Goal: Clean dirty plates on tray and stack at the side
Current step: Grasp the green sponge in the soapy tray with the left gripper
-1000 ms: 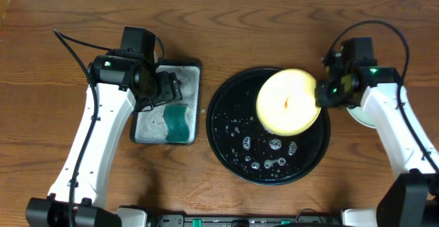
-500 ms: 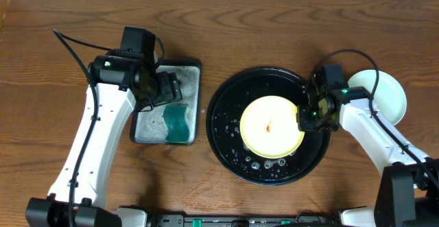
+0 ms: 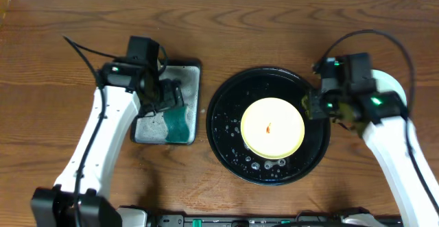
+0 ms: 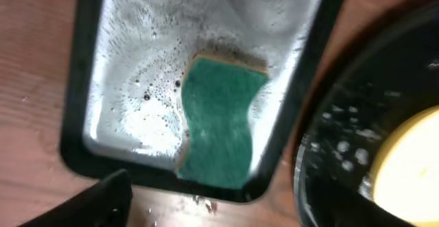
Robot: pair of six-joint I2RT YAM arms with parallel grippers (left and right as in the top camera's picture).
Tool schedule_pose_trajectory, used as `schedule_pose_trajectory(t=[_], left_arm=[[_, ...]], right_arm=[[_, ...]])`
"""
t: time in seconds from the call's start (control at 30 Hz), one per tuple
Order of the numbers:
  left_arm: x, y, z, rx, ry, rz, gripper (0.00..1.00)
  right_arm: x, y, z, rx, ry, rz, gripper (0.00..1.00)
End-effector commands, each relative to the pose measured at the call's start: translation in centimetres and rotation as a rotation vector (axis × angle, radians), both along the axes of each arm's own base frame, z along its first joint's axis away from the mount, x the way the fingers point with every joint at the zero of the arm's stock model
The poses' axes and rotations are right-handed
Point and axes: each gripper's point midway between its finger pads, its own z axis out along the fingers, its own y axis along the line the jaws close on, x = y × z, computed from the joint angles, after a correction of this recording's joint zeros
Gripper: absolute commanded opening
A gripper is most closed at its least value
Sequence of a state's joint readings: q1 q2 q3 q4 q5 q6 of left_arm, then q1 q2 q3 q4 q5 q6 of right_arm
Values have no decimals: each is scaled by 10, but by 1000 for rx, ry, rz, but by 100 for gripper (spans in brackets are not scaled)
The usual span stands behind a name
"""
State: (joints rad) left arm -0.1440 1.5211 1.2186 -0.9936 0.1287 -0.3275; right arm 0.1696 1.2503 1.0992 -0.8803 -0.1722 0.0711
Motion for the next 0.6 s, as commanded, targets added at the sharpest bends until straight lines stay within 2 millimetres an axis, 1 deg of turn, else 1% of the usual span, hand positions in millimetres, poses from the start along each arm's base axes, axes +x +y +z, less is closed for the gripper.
schedule_pose_trajectory(t=[0.0, 0.03, 0.07, 0.1, 0.13, 0.23, 0.3, 0.37, 0.43, 0.5, 0.53, 0.57], left_arm=[[-10, -6, -28, -33, 82, -20, 82], [-10, -8, -30, -44, 90, -22, 82], [-11, -10, -31, -55, 97, -24, 79], [-11, -11, -34, -57, 105, -17, 70], [-10, -12, -37, -56, 106, -16, 66], [-8, -18, -54, -44, 111, -38, 66], [-11, -23, -73, -32, 134, -40, 66], [-16, -18, -92, 26, 166, -5, 62], [-20, -12, -108, 83, 201, 29, 61], [-20, -11, -119, 95, 228, 39, 57], [-20, -10, -124, 98, 236, 39, 46], [-20, -10, -128, 101, 242, 40, 40]], right_arm=[[-10, 4, 22, 14, -66, 42, 36], [-12, 4, 25, 15, -74, 42, 36], [-14, 4, 27, 16, -78, 42, 36], [-16, 3, 29, 17, -80, 41, 36], [-18, 3, 29, 17, -74, 39, 36], [-24, 2, 23, 17, -36, 30, 36], [-27, 1, 18, 21, -3, 16, 36], [-28, 2, 13, 28, 23, 11, 35], [-31, 6, 10, 43, 48, 21, 34], [-33, 8, 6, 55, 74, 30, 34], [-35, 9, 5, 57, 85, 31, 33], [-35, 9, 3, 55, 94, 31, 32]])
